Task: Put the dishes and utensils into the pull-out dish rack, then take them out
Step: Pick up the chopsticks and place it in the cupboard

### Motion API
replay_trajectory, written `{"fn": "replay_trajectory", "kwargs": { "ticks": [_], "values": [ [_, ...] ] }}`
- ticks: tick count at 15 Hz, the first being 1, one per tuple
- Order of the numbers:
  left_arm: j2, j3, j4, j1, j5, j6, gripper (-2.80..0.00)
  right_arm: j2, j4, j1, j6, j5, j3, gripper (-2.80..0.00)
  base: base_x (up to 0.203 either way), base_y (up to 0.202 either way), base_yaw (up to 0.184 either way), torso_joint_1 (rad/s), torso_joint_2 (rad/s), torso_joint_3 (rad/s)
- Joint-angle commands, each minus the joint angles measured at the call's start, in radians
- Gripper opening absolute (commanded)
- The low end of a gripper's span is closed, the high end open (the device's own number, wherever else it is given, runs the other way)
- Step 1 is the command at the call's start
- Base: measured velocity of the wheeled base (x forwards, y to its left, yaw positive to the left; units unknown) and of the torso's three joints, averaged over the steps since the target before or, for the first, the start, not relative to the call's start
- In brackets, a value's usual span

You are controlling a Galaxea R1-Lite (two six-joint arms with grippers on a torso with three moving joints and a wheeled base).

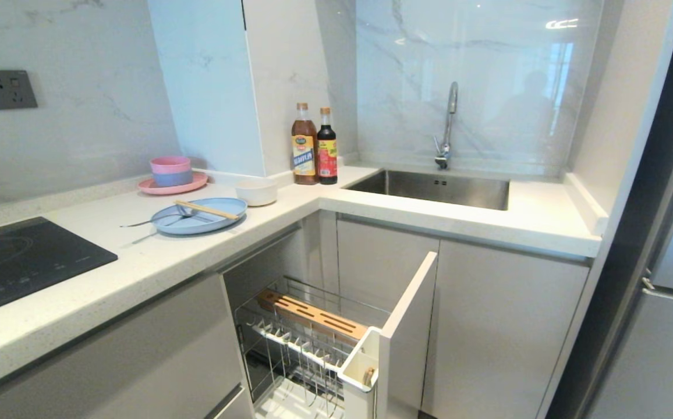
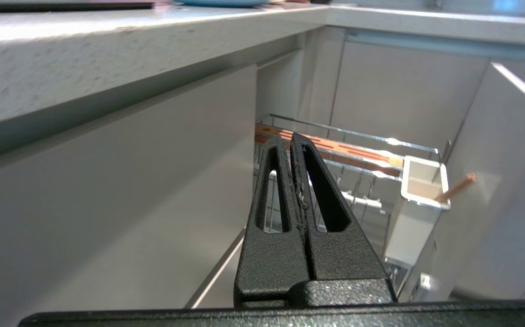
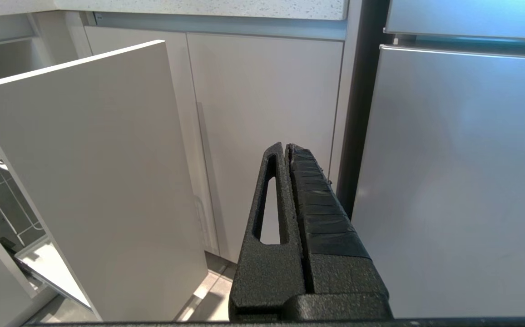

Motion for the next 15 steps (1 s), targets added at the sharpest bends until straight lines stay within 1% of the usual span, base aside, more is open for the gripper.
{"fn": "replay_trajectory", "kwargs": {
  "ticks": [1, 3, 13, 15],
  "values": [
    [0.002, 0.008, -0.002, 0.0, 0.009, -0.021, -2.8, 0.0, 0.0, 0.0, 0.0, 0.0, 0.0, -2.8, 0.0, 0.0, 0.0, 0.0, 0.0, 0.0],
    [0.002, 0.009, -0.01, 0.0, 0.012, -0.036, -2.8, 0.0, 0.0, 0.0, 0.0, 0.0, 0.002, -2.8, 0.0, 0.0, 0.0, 0.0, 0.0, 0.0],
    [0.002, 0.009, -0.01, 0.0, 0.012, -0.035, -2.8, 0.0, 0.0, 0.0, 0.0, 0.0, 0.002, -2.8, 0.0, 0.0, 0.0, 0.0, 0.0, 0.0],
    [0.002, 0.009, -0.01, 0.0, 0.012, -0.036, -2.8, 0.0, 0.0, 0.0, 0.0, 0.0, 0.002, -2.8, 0.0, 0.0, 0.0, 0.005, 0.0, -0.083]
  ]
}}
